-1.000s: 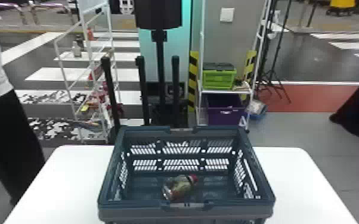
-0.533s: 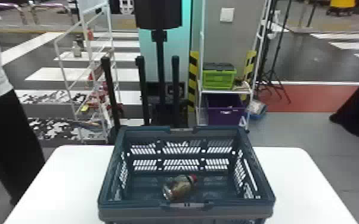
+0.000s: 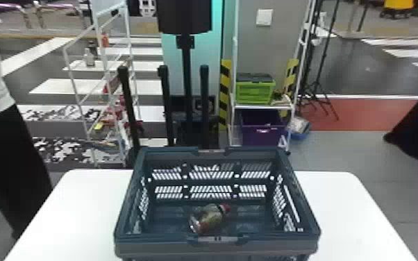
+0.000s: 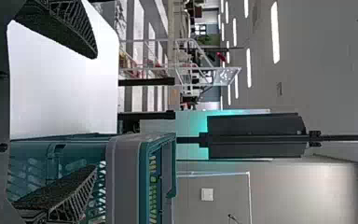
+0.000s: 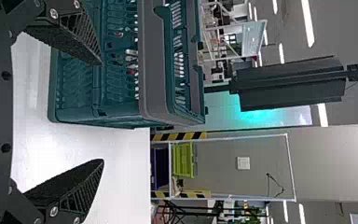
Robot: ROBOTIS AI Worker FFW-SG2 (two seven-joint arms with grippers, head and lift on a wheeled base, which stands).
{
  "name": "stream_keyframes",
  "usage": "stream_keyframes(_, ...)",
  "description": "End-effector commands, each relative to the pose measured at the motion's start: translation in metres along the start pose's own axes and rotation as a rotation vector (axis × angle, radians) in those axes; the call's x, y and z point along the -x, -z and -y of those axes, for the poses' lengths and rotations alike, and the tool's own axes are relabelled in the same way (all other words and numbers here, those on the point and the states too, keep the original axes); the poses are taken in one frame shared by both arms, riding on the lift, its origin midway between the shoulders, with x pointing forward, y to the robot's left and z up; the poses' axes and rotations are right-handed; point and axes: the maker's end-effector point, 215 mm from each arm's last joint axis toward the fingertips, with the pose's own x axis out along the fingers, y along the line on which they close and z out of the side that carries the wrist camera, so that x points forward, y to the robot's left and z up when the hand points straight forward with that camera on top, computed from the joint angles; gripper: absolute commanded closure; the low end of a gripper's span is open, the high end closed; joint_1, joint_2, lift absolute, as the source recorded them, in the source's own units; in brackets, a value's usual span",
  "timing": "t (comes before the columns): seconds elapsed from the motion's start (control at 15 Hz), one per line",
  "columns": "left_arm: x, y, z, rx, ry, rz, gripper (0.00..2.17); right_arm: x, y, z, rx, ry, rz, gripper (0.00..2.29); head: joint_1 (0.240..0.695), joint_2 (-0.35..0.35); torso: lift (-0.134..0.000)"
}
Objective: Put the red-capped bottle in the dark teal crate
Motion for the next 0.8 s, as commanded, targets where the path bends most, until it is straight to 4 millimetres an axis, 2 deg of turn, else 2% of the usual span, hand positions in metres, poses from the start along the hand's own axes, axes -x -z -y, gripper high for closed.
stream_keyframes(0.0, 0.004, -0.002, 0.0, -0.001, 0.001, 0.003, 0.03, 0.001, 0.0, -0.002, -0.002, -0.001, 0.0, 0.15, 0.499, 0.0, 0.0)
stream_keyframes(0.2, 0.012, -0.013, -0.002, 0.0, -0.001, 0.036, 0.03, 0.002, -0.003, -0.002, 0.0, -0.003, 0.006, 0.15, 0.499, 0.0, 0.0)
stream_keyframes(0.73, 0.023, -0.02, -0.004, 0.002, -0.009, 0.057, 0.03, 0.004, -0.007, -0.004, 0.005, -0.015, 0.013, 0.15, 0.499, 0.0, 0.0)
